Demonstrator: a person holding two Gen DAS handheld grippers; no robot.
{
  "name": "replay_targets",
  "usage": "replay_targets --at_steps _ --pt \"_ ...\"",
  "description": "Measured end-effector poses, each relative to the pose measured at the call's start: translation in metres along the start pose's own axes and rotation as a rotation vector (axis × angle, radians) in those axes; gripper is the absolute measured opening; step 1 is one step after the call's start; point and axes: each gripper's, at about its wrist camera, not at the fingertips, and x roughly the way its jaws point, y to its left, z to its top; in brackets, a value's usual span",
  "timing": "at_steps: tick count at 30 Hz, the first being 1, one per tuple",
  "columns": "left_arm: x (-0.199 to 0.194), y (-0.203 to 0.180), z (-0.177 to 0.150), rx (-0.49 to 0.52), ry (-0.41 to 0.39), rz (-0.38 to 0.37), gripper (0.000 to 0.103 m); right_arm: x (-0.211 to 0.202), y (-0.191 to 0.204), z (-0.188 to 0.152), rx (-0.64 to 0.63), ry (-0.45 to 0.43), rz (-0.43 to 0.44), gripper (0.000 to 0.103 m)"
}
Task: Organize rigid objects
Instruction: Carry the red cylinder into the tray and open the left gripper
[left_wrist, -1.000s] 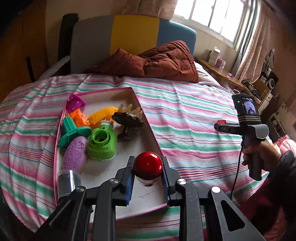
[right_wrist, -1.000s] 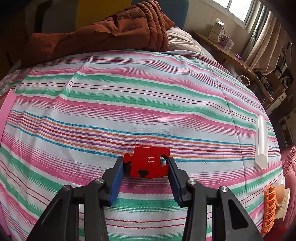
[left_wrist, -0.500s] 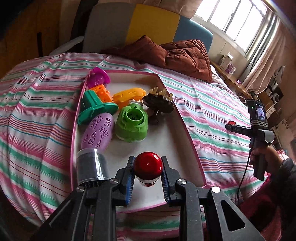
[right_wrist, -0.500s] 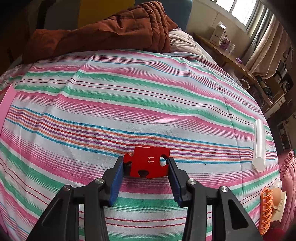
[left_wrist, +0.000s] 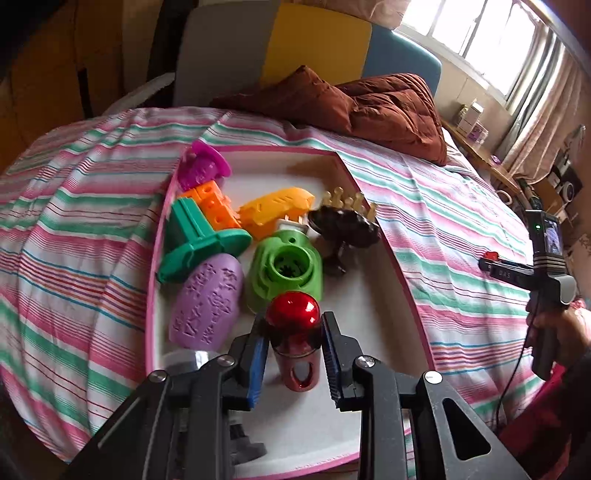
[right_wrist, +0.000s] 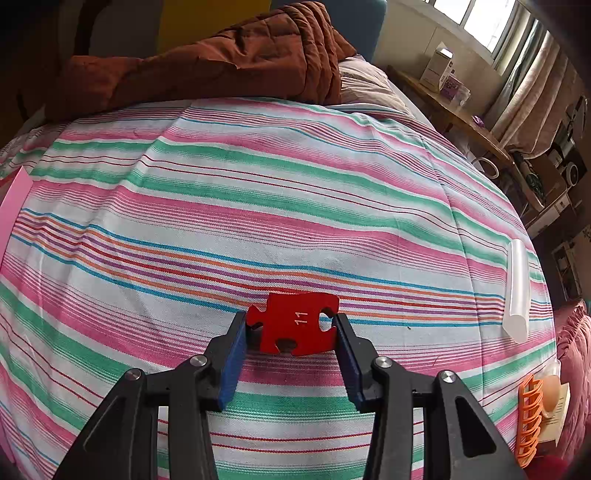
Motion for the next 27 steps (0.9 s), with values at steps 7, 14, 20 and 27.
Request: replay_targets --at_steps 7,14,20,27 --pt "-0.017 0.015 0.010 -0.042 -0.074 0.042 0.042 0.001 0.001 0.000 -0.006 -0.002 -0.006 0.046" --pt "-0.040 0.022 0.003 -0.048 -0.119 0.102 0.042 -0.001 0.003 -0.001 -0.013 -0.004 -0.011 0.046" --pt "-0.049 0.017 -0.011 -0.020 -0.121 0.123 0.044 -0.004 0.004 -0.001 -0.010 -0.002 0.015 0.046" --pt "-0.056 0.013 -0.017 -0.006 -0.133 0.151 0.044 -0.010 0.011 -0.003 -0.020 0.002 0.097 0.046"
